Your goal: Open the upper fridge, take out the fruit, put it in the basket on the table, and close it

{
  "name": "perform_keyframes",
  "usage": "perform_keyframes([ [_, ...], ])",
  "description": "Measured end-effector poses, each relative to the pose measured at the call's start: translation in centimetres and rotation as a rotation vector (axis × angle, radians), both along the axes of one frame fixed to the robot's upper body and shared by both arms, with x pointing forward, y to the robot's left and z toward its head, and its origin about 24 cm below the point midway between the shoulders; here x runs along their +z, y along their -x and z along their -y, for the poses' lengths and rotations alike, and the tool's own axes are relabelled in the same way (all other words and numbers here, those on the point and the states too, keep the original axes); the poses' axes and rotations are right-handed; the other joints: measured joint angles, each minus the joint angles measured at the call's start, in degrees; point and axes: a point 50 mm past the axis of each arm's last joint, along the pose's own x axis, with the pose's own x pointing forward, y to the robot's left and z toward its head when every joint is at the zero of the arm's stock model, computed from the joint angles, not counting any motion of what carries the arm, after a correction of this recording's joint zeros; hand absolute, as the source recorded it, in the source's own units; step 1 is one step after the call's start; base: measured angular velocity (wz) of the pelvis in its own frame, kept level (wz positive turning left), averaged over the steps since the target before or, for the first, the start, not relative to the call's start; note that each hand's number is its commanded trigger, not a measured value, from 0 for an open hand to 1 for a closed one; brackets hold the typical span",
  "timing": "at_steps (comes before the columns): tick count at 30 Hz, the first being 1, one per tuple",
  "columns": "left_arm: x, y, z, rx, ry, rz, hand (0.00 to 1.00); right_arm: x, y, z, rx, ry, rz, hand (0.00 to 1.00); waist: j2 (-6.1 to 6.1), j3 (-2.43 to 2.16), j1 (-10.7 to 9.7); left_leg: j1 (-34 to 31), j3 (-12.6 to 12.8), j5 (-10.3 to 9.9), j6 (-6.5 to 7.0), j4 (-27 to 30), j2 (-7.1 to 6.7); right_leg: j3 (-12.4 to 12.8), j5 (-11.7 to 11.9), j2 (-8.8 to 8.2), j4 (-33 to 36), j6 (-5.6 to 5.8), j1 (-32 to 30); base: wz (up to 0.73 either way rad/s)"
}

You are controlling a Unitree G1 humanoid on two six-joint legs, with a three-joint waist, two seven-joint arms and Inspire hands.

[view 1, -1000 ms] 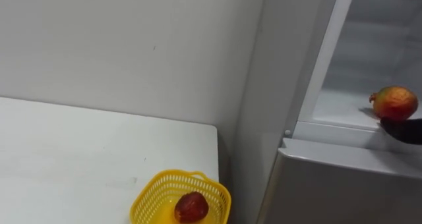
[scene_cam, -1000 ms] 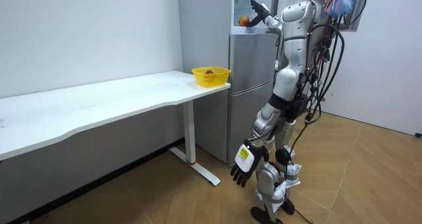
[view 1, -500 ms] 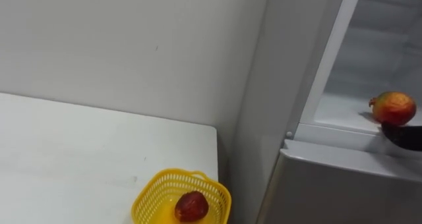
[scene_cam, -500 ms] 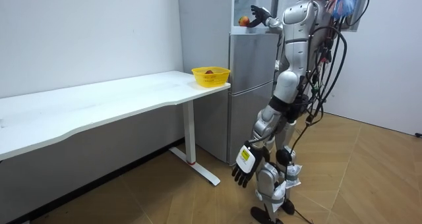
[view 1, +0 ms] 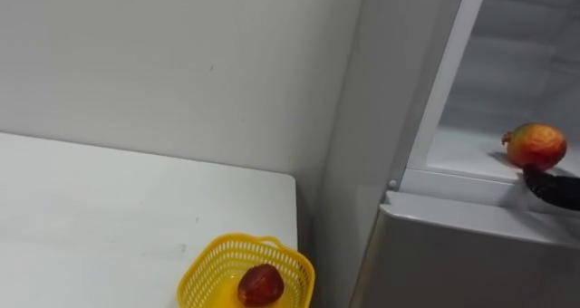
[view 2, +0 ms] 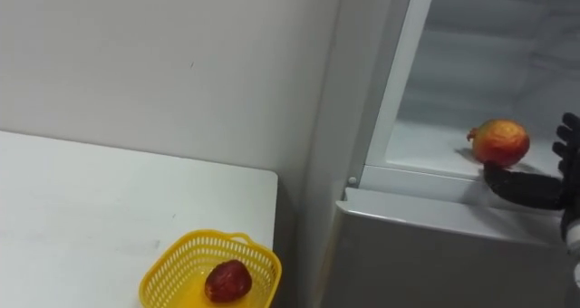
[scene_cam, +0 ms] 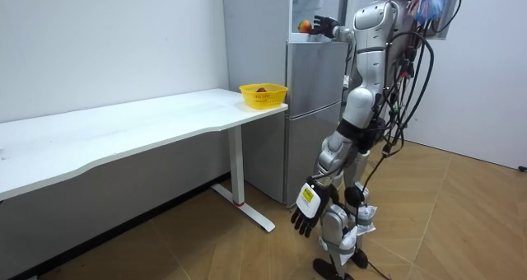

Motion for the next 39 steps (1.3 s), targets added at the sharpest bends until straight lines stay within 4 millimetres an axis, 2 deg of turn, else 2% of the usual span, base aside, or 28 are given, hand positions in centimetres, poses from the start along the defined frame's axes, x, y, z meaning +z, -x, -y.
perform_keyframes([
  [17, 0.1, 0.7, -0.3, 0.023, -0.009, -0.009, 0.0, 1.4, -0.4, 0.7, 0.012, -0.055, 0.042, 0.0, -0.06, -0.01, 0.48, -1.5, 0.04, 0.01, -0.03, 0.05, 0.04, -0.04, -0.03, 0.08, -0.14, -0.05, -1.33, 0.0],
  [27, 0.2, 0.9, -0.5, 0.024, -0.016, -0.015, 0.0, 2.7, -1.3, 0.4, 0.007, -0.116, 0.086, 0.0, 1.24, -0.42, 0.39, -2.05, -0.16, 0.04, -0.06, -0.12, 0.08, -0.18, -0.01, 0.07, 0.17, -0.06, -2.03, 0.0],
  [34, 0.5, 1.2, -0.8, 0.023, -0.03, -0.017, 0.0, 2.4, -1.3, 0.8, -0.01, -0.12, 0.058, 0.0, 0.65, -0.57, 0.4, -3.01, -0.49, 0.09, -0.15, 0.21, 0.03, -0.93, 0.01, 0.0, 0.16, -0.09, -2.69, 0.02],
  [38, 0.5, 1.2, -0.8, 0.021, -0.03, -0.016, 0.0, 2.4, -1.6, 1.2, -0.036, -0.127, 0.032, 0.0, 0.17, -0.43, 0.34, -3.93, -0.75, -0.01, -0.08, 1.2, 0.02, -1.08, 0.09, -0.01, 0.48, -0.14, -3.2, 0.01],
  [39, 0.5, 1.2, -0.8, 0.019, -0.031, -0.014, 0.0, 2.5, -1.7, 1.1, -0.034, -0.121, 0.033, 0.0, 0.19, -0.23, 0.44, -4.19, -0.73, 0.0, -0.07, 1.33, 0.03, -1.08, 0.1, -0.07, 0.97, -0.15, -3.61, 0.0],
])
